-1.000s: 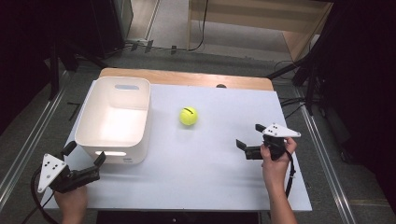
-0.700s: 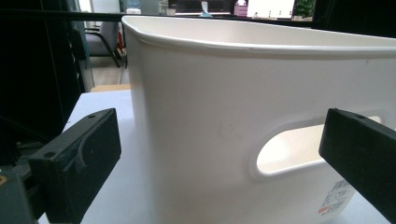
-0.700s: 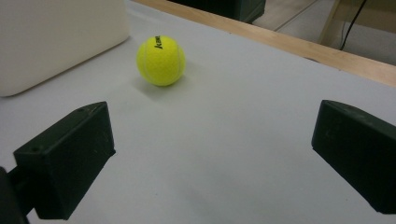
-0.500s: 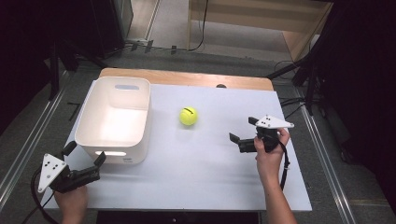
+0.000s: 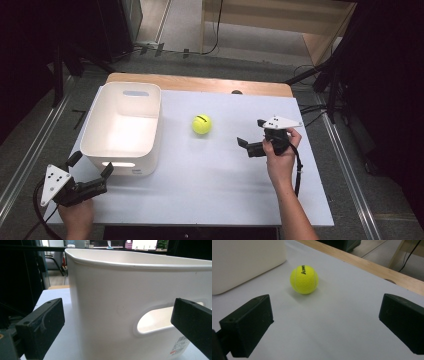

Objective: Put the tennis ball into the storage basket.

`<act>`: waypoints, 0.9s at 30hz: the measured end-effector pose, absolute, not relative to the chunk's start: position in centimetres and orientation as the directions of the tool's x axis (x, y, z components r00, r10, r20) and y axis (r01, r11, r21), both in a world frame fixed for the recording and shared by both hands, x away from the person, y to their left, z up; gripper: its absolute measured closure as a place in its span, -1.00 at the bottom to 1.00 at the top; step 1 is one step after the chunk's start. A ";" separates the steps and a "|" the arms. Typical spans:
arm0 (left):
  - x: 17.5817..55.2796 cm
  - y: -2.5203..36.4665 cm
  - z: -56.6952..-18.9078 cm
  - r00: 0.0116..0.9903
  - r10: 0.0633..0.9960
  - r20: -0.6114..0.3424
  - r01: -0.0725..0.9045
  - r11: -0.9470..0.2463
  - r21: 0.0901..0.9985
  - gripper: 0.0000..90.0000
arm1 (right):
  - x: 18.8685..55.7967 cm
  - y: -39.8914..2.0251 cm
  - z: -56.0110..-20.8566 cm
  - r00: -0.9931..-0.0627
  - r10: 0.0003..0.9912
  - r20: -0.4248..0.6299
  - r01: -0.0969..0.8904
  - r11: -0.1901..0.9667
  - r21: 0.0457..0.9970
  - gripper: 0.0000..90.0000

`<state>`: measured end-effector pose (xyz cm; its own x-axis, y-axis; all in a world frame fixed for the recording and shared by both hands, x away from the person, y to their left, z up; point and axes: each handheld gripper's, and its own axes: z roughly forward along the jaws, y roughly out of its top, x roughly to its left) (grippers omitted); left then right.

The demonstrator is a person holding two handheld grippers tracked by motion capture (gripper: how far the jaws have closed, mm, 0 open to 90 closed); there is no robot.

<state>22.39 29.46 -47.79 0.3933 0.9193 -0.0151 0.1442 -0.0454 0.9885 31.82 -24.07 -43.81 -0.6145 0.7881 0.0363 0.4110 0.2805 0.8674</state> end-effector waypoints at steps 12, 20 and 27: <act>22.4 29.5 -47.8 0.394 0.919 -0.016 0.144 -0.045 0.989 -1.00 | 33.1 -23.0 -43.4 -0.627 0.778 0.040 0.430 0.304 0.850 -1.00; 22.4 29.5 -47.8 0.394 0.919 -0.016 0.144 -0.045 0.989 -1.00 | 33.9 -22.3 -43.1 -0.638 0.770 0.034 0.439 0.327 0.837 -1.00; 22.4 29.5 -47.8 0.395 0.919 -0.016 0.143 -0.045 0.989 -1.00 | 34.8 -21.4 -42.9 -0.652 0.757 0.033 0.447 0.349 0.824 -1.00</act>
<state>22.41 29.48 -47.79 0.3948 0.9186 -0.0156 0.1434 -0.0448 0.9887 34.79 -21.38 -42.95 -0.6524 0.7572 0.0331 0.4466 0.3488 0.8240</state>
